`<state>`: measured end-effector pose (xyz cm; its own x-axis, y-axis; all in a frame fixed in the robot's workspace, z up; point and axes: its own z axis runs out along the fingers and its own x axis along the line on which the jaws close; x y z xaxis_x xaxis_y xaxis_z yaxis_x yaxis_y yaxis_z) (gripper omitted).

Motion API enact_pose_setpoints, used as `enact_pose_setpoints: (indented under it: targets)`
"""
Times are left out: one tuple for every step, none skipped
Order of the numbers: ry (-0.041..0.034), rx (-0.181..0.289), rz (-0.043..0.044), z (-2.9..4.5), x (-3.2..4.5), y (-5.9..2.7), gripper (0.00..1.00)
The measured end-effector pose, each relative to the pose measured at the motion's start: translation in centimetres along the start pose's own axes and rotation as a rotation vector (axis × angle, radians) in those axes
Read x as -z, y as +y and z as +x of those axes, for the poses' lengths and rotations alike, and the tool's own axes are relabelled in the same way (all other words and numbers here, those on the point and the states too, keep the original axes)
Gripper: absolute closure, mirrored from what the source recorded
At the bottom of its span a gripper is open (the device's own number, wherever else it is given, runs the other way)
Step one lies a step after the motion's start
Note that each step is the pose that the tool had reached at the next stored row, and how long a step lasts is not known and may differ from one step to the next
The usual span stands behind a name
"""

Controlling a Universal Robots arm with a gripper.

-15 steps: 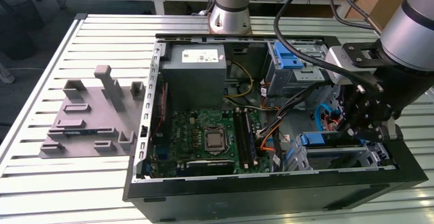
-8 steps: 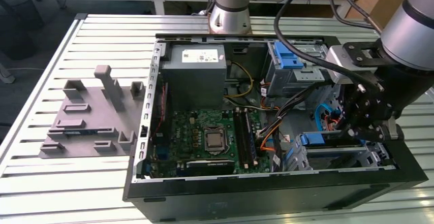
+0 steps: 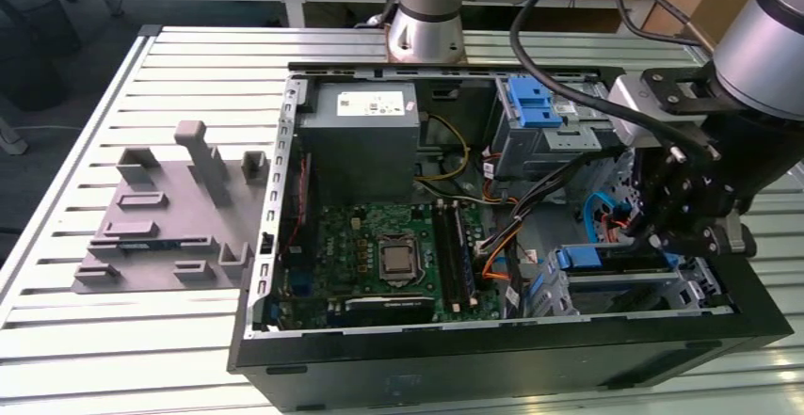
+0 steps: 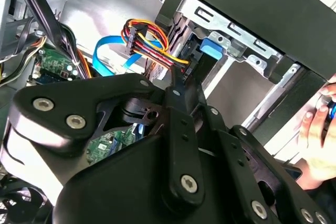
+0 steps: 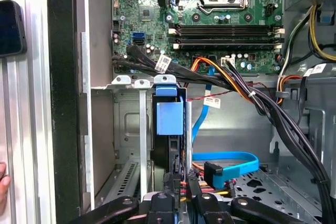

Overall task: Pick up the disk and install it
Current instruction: 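Insert the first disk wire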

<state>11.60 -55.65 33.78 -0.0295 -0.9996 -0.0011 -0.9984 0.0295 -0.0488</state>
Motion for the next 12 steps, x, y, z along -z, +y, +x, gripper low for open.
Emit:
enact_pose_setpoints:
  targets:
    - [0.0, 0.0, 0.0, 0.0, 0.1, -0.01, 0.76]
    - [-0.0001, 0.0, 0.0, 0.0, 0.14, -0.01, 0.78]
    - [-0.0003, 0.0, 0.0, 0.0, 0.15, -0.01, 0.84]
    - [-0.0003, 0.0, 0.0, 0.0, 0.17, -0.01, 0.84]
    - [-0.0001, 0.0, -0.0001, 0.0, 0.19, -0.01, 0.89]
    - [-0.0001, 0.0, 0.0, 0.0, 0.2, -0.01, 0.89]
    - [0.0, 0.0, 0.0, 0.0, 0.21, -0.01, 0.89]
    - [-0.0001, 0.0, 0.0, 0.0, 0.21, -0.01, 0.89]
    - [0.0, 0.0, 0.0, 0.0, 0.23, -0.01, 0.89]
    - [0.0, 0.0, 0.0, 0.0, 0.25, -0.01, 0.89]
    - [0.0, 0.0, 0.0, 0.0, 0.26, -0.02, 0.89]
    - [0.0001, 0.0, 0.0, 0.0, 0.29, -0.01, 0.89]
